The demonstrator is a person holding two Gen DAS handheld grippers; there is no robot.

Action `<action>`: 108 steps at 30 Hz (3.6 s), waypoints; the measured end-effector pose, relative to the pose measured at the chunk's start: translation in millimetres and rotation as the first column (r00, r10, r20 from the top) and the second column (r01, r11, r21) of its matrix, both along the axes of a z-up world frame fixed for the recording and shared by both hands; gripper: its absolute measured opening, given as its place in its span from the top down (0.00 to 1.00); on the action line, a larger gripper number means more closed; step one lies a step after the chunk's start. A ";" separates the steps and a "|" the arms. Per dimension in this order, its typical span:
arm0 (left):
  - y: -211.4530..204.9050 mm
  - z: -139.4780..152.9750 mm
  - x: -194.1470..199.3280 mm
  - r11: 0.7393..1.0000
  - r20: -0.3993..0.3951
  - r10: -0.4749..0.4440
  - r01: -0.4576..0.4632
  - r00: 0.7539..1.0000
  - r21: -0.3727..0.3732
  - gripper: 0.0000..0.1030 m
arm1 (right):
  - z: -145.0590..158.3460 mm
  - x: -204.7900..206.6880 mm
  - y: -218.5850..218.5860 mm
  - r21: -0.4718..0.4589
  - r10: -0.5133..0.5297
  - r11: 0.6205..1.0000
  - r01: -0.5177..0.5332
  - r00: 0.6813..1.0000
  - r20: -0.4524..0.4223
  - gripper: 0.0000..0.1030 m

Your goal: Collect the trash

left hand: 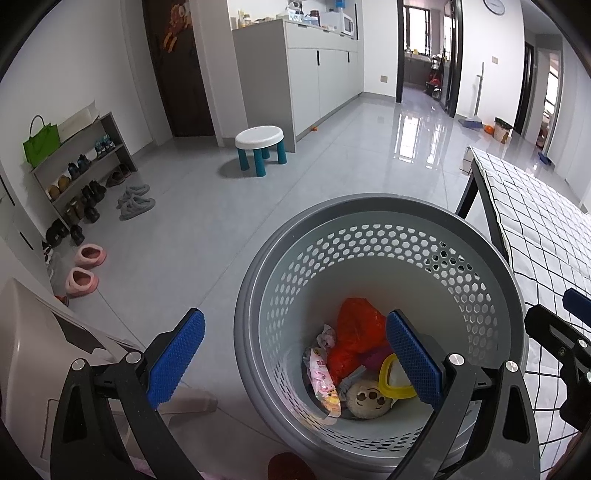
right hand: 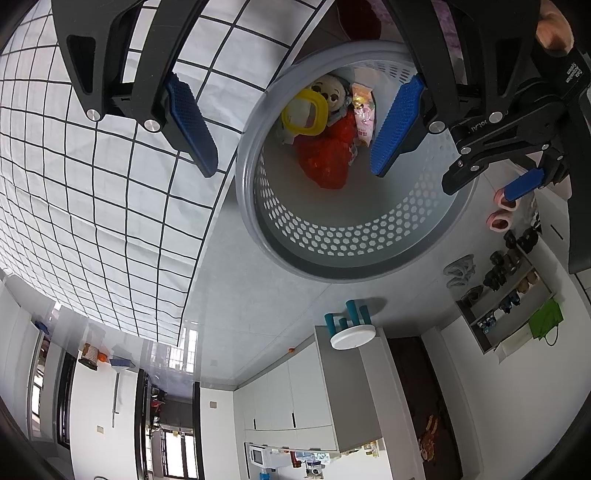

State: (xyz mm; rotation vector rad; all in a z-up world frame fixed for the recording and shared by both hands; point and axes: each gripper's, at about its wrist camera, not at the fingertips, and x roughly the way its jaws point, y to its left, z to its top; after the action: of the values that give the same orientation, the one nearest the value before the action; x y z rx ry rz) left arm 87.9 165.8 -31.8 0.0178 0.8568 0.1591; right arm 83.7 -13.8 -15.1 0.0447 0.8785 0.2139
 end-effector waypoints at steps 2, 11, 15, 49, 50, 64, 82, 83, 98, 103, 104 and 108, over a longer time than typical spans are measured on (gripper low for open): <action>0.0 -0.1 0.0 1.000 -0.001 0.000 0.000 1.000 -0.001 0.06 | 0.0 0.1 0.1 0.003 0.000 1.000 0.000 1.000 0.000 0.21; -0.3 0.0 0.0 1.000 -0.002 0.003 -0.003 1.000 -0.005 0.06 | -0.7 0.1 0.1 0.004 0.004 1.000 -0.004 1.000 -0.002 0.21; 0.3 0.0 0.0 1.000 -0.002 0.006 -0.006 1.000 -0.004 0.06 | -0.9 0.0 0.2 0.003 0.004 1.000 -0.004 1.000 -0.002 0.21; 0.4 -1.2 -0.2 1.000 -0.004 0.007 -0.007 1.000 -0.003 0.06 | -1.1 -0.5 0.7 0.008 0.005 1.000 -0.005 1.000 -0.003 0.21; 0.6 -1.1 -0.2 1.000 -0.004 0.007 -0.007 1.000 -0.003 0.06 | -1.2 -0.6 0.5 0.007 0.005 1.000 -0.005 1.000 -0.002 0.21; 0.7 -1.2 -0.1 1.000 -0.005 0.008 -0.008 1.000 -0.004 0.06 | -1.4 -0.8 0.6 0.008 0.006 1.000 -0.006 1.000 -0.003 0.21; 0.9 -1.0 0.0 1.000 -0.005 0.007 -0.007 1.000 -0.004 0.06 | -1.9 -0.9 0.4 0.011 0.006 1.000 -0.006 1.000 -0.004 0.21; 1.1 -0.9 0.1 1.000 -0.005 0.007 -0.007 1.000 -0.004 0.06 | -1.9 -1.0 0.2 0.013 0.007 1.000 -0.007 1.000 -0.004 0.21; 1.7 -4.5 -4.2 1.000 0.001 0.017 -0.016 1.000 -0.012 0.06 | -5.3 -22.6 -71.3 0.071 -0.138 0.988 0.138 0.990 -0.006 0.21; 6.1 -2.5 -6.8 0.999 0.006 0.036 -0.036 0.999 -0.017 0.06 | -14.7 -39.6 -152.5 0.017 -0.321 0.947 0.321 0.947 -0.002 0.21; 7.8 -2.0 -8.0 0.999 0.008 0.042 -0.042 0.999 -0.019 0.06 | -16.2 -42.9 -166.6 0.016 -0.350 0.937 0.349 0.937 -0.002 0.21; 11.9 2.5 -16.4 0.998 0.025 0.061 -0.060 0.998 -0.033 0.06 | -25.6 -57.9 -242.7 -0.005 -0.501 0.865 0.501 0.865 -0.006 0.21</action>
State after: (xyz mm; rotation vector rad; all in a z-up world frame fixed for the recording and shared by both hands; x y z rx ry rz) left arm 71.6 177.7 -29.3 -0.0406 0.8345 0.2013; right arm 25.8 -256.5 -40.7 0.2692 0.8459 -0.2789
